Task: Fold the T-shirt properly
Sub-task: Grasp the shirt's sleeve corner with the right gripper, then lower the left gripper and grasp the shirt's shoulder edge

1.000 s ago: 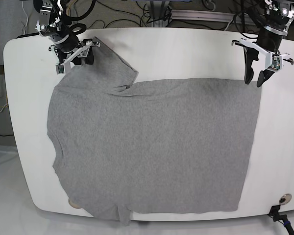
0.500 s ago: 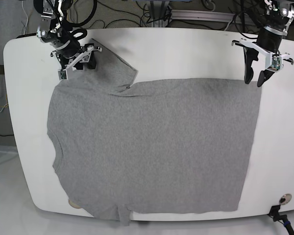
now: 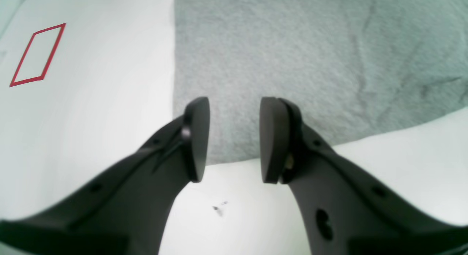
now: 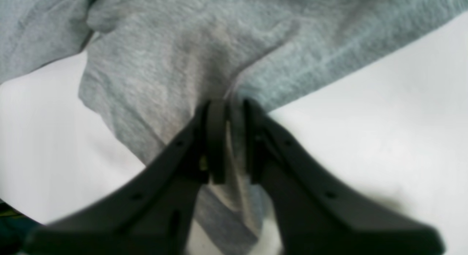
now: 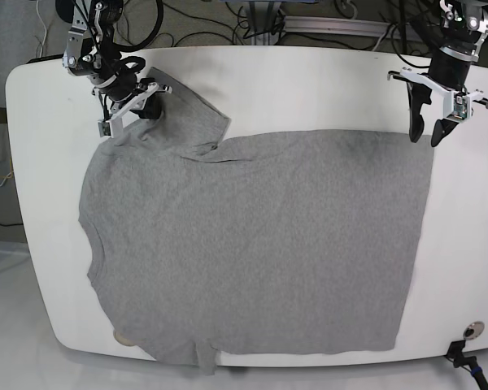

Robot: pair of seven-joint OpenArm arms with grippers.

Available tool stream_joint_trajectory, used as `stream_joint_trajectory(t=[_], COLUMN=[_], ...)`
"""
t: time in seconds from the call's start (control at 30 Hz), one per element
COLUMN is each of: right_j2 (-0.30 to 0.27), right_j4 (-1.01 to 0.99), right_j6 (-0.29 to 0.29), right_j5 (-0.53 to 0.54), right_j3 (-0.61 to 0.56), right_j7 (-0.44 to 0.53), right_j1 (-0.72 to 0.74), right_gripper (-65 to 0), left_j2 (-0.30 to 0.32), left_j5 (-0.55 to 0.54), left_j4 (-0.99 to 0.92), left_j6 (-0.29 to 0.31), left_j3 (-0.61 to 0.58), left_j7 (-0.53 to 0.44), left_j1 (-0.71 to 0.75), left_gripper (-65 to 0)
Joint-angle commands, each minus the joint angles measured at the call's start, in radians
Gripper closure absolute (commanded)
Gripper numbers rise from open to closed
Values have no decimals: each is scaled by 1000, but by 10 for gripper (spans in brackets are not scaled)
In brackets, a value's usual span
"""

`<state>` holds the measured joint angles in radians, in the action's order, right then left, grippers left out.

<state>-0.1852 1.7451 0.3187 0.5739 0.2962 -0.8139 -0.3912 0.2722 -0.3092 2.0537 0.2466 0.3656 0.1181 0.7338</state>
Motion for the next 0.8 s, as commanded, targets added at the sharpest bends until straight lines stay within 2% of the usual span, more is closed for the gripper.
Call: stream_joint_trajectory(t=[0.0, 0.03, 0.13, 0.33, 0.57, 0.7, 0.77], right_j2=[-6, -6, -4, -3, -3, -3, 0], right_j4=[16, 19, 17, 26, 29, 33, 38], right_j6=[5, 7, 10, 9, 13, 17, 11], right_j5=[20, 21, 23, 32, 30, 32, 8], right_j3=[2, 1, -2, -3, 0, 2, 8], right_j7=[5, 4, 7, 6, 9, 9, -4], right_j1=[-3, -3, -4, -4, -2, -5, -11], right_gripper=[-23, 0, 0, 0, 0, 0, 0], left_j2=[11, 13, 12, 17, 22, 29, 21], left_j5=[-13, -13, -13, -14, -15, -33, -32], left_j4=[15, 15, 7, -27, -133, -274, -247], left_j6=[-23, -40, -60, -68, -69, -5, -15], left_j3=[7, 7, 11, 16, 10, -2, 7], left_j7=[-29, -25, 33, 152, 166, 170, 169], left_j1=[-2, -9, -45, -135, -256, -346, -320], left_gripper=[-222, -224, -232, -240, -245, -244, -240])
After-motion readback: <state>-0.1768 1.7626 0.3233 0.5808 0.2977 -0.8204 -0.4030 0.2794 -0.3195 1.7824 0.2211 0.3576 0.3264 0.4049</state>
